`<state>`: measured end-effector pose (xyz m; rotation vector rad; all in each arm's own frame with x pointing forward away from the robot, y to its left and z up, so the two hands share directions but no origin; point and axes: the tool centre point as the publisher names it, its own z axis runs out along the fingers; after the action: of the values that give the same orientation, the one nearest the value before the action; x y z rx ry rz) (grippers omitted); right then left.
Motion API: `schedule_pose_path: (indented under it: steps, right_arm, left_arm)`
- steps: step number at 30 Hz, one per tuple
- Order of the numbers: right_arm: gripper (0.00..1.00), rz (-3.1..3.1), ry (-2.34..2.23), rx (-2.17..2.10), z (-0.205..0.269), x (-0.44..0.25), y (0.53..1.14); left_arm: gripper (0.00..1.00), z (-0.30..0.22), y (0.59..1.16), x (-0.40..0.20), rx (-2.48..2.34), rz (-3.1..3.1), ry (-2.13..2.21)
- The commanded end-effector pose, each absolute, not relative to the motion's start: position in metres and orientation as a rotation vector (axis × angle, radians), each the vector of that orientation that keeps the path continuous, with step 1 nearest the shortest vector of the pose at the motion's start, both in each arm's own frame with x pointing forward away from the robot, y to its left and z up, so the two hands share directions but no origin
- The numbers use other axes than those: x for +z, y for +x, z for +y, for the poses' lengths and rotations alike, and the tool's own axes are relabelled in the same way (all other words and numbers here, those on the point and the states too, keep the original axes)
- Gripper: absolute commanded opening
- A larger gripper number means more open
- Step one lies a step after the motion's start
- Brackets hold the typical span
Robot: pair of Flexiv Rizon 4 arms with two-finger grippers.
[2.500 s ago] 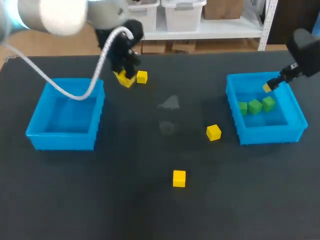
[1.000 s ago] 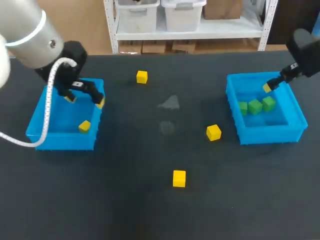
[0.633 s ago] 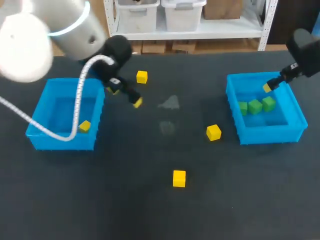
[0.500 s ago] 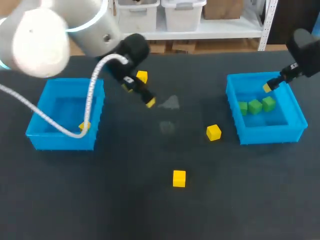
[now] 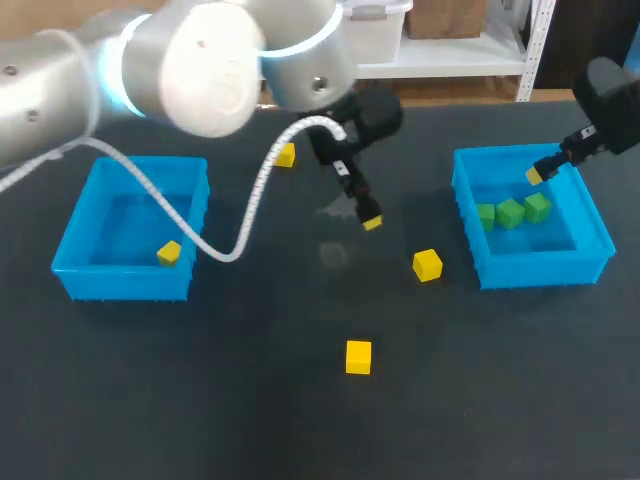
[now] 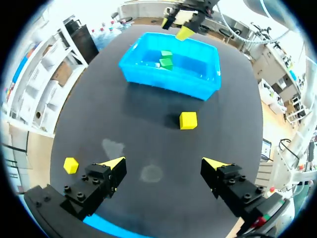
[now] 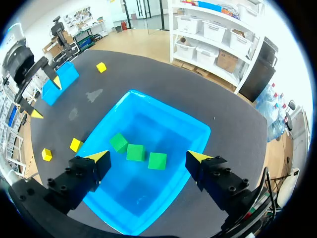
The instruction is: Put the green cubes in the right bin and the yellow cubes in the left bin.
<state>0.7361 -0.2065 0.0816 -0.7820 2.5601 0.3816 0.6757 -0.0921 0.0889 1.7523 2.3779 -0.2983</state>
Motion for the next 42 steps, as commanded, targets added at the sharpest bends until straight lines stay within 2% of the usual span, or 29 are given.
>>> schedule_pose_path:
  steps: [1,19,33,42]
  right_arm:
    - [1.0,2.558,-0.781,0.381,-0.207,0.081,0.735]
    - [1.0,2.558,-0.781,0.381,-0.207,0.081,0.735]
    - [1.0,2.558,-0.781,0.381,-0.207,0.081,0.735]
    - [1.0,2.558,-0.781,0.381,-0.207,0.081,0.735]
  left_arm:
    - [1.0,-0.128,0.692,0.081,-0.153,2.541,1.873]
    - [1.0,-0.162,0.675,0.06,-0.098,2.6,1.891]
    - [1.0,-0.167,0.638,0.062,-0.085,2.567,1.99]
    - [1.0,-0.169,0.638,0.037,-0.052,2.64,1.852]
